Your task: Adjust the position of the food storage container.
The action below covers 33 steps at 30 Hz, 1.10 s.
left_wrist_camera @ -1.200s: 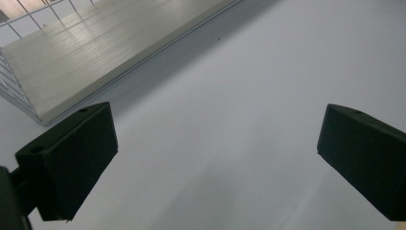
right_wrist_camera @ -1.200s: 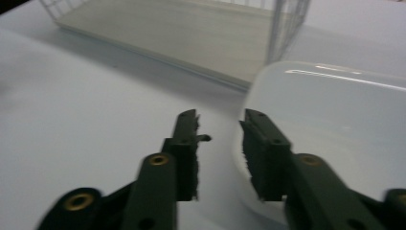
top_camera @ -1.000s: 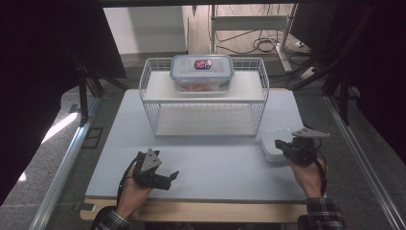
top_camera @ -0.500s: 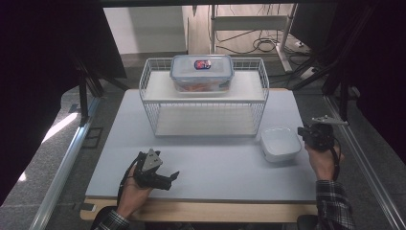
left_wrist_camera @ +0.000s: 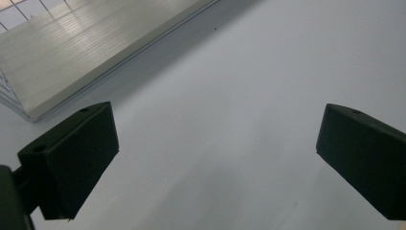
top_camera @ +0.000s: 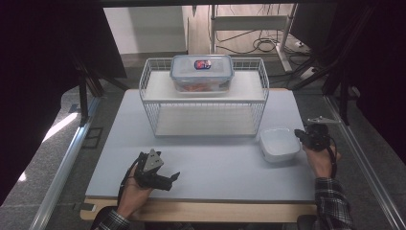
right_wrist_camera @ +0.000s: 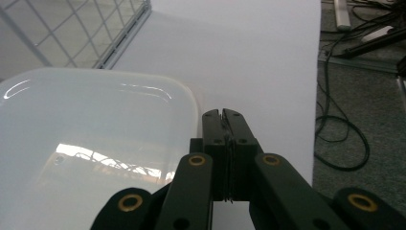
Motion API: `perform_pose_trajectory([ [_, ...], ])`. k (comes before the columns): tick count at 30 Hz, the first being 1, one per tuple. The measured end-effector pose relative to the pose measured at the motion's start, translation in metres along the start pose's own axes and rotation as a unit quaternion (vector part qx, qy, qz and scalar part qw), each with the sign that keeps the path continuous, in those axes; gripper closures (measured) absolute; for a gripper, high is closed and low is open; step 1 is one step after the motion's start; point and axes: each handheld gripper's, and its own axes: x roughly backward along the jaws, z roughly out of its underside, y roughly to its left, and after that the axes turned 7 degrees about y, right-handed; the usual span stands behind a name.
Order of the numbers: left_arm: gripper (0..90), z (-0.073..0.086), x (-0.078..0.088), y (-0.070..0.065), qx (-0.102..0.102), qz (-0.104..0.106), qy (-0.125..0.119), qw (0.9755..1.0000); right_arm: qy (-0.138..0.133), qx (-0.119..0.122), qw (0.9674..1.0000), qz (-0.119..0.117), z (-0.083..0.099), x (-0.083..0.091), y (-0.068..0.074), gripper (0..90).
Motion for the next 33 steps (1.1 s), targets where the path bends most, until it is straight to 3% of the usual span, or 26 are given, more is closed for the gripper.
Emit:
perform_pose_trajectory([
  [4,0.5,0.000,-0.001,0.000,0.000,0.001,0.001,1.0000,0.001,0.005,0.9998,-0.018,0.002,0.001,0.007,89.0],
  [20,0.5,0.000,-0.002,-0.002,-0.007,0.006,0.008,0.9999,0.023,0.030,0.9963,-0.078,0.005,0.004,0.058,89.0],
  [27,0.5,0.000,-0.003,-0.001,-0.007,0.007,0.011,0.9999,0.033,0.049,0.9928,-0.104,0.007,0.003,0.083,89.1],
  [33,0.5,0.000,-0.003,-0.001,-0.005,0.009,0.011,0.9999,0.045,0.071,0.9881,-0.129,0.008,0.001,0.107,89.1],
])
